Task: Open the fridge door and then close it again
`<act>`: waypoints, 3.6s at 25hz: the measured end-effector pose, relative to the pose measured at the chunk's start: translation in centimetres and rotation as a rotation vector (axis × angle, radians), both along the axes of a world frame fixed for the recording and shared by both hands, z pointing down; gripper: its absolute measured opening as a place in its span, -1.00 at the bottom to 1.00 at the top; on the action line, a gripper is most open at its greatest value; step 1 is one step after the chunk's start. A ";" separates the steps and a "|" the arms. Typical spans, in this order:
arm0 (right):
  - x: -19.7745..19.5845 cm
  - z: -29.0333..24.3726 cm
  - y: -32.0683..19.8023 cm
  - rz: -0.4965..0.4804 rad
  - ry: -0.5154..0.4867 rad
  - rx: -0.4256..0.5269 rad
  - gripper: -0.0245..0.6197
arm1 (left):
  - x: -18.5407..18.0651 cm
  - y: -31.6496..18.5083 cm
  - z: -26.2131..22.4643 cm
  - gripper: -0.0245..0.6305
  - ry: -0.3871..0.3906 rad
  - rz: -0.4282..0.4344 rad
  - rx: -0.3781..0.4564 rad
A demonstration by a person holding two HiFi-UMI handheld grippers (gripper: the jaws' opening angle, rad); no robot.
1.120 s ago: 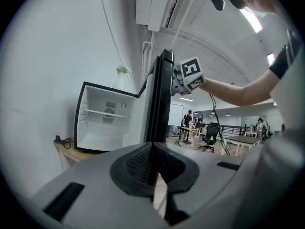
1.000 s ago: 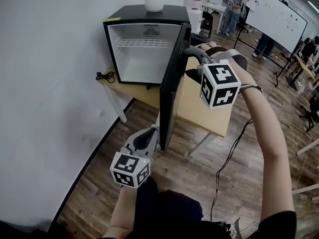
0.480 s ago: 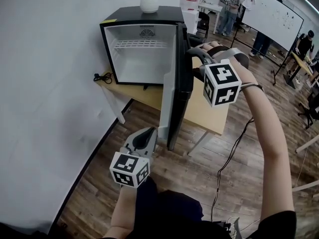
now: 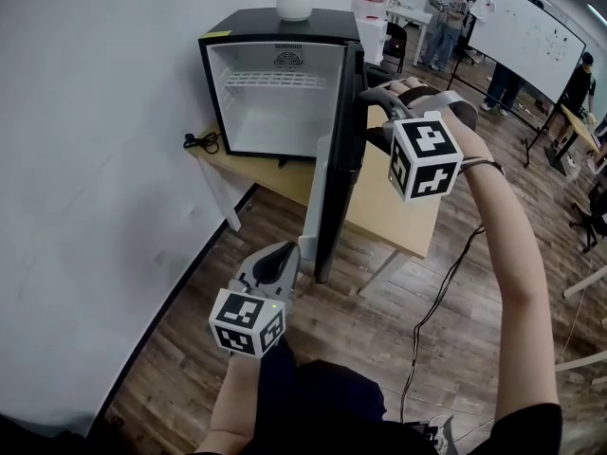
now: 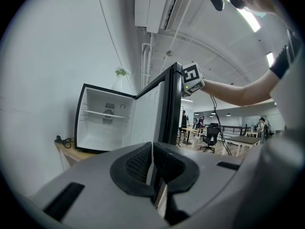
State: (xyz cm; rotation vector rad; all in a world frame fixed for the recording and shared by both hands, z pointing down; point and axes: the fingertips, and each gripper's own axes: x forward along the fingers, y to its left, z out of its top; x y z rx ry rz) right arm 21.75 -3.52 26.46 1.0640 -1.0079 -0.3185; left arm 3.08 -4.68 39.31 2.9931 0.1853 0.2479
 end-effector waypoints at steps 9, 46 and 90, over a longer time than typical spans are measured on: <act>-0.5 0.2 -2.1 -0.012 -0.016 0.016 -0.40 | -0.2 -0.9 0.8 -0.89 -0.005 -0.014 -0.015; -1.1 -0.1 -13.7 0.003 -0.007 0.060 -0.43 | 0.7 -9.9 0.9 -0.89 0.001 -0.062 -0.047; 8.9 0.3 -30.7 0.125 -0.029 0.096 -0.41 | 9.7 -26.1 1.6 -0.89 -0.009 -0.092 -0.068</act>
